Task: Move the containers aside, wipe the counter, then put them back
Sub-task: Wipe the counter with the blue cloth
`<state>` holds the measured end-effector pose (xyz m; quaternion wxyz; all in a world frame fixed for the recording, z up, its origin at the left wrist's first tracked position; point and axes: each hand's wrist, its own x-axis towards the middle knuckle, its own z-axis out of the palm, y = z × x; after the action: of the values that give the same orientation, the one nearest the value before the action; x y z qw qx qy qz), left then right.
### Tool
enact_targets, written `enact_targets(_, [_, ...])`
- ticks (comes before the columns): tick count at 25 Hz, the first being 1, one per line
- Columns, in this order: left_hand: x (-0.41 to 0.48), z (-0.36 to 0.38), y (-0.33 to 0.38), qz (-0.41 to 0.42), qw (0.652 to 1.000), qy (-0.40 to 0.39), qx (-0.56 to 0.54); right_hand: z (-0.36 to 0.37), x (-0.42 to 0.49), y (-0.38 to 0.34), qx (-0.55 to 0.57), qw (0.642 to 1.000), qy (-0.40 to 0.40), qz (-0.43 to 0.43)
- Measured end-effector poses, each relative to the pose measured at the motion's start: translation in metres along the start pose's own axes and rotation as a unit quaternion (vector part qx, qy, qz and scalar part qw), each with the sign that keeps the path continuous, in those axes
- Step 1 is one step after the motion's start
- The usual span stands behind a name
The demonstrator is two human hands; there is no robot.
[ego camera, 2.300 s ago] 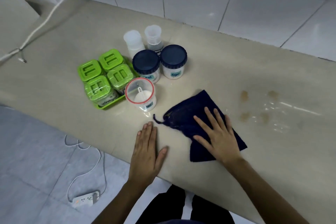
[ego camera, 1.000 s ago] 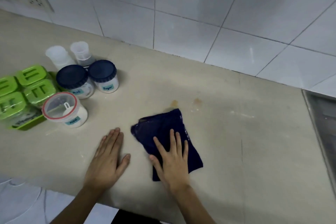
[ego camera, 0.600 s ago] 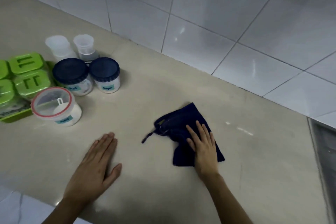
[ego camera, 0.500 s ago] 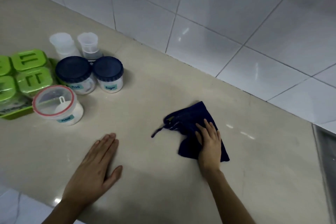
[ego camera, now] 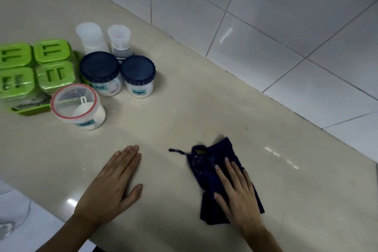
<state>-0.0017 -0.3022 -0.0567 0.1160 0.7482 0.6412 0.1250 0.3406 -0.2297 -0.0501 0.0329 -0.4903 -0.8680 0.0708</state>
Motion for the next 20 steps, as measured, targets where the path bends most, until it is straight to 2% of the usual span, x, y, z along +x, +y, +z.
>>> enact_targets(2, [0.0,0.001,0.001,0.001,1.0,0.003,0.004,0.001,0.022,0.002,-0.021,0.999,-0.025,-0.034])
enact_targets(3, [0.0,0.001,0.0,0.002,1.0,0.004,0.007,0.004,0.039,0.003,-0.005,0.999,-0.023,-0.024])
enact_targets(8, [0.0,0.002,-0.001,0.001,1.0,0.004,0.02,0.012,0.155,0.006,0.069,0.982,0.03,0.176])
enact_targets(10, [0.001,0.001,-0.001,0.002,1.0,0.005,0.015,0.013,0.17,0.004,0.076,0.976,0.04,0.202])
enact_targets(14, [0.0,0.0,0.001,-0.006,1.0,0.006,0.016,0.012,0.125,-0.008,0.122,0.983,0.045,0.13])
enact_targets(18, [0.0,0.0,0.0,-0.006,1.0,0.018,0.002,0.016,0.052,-0.05,0.07,0.996,-0.007,0.061])
enact_targets(20, [0.0,0.0,0.0,-0.008,1.0,0.016,0.009,0.017,0.053,-0.063,0.028,0.999,-0.042,0.016])
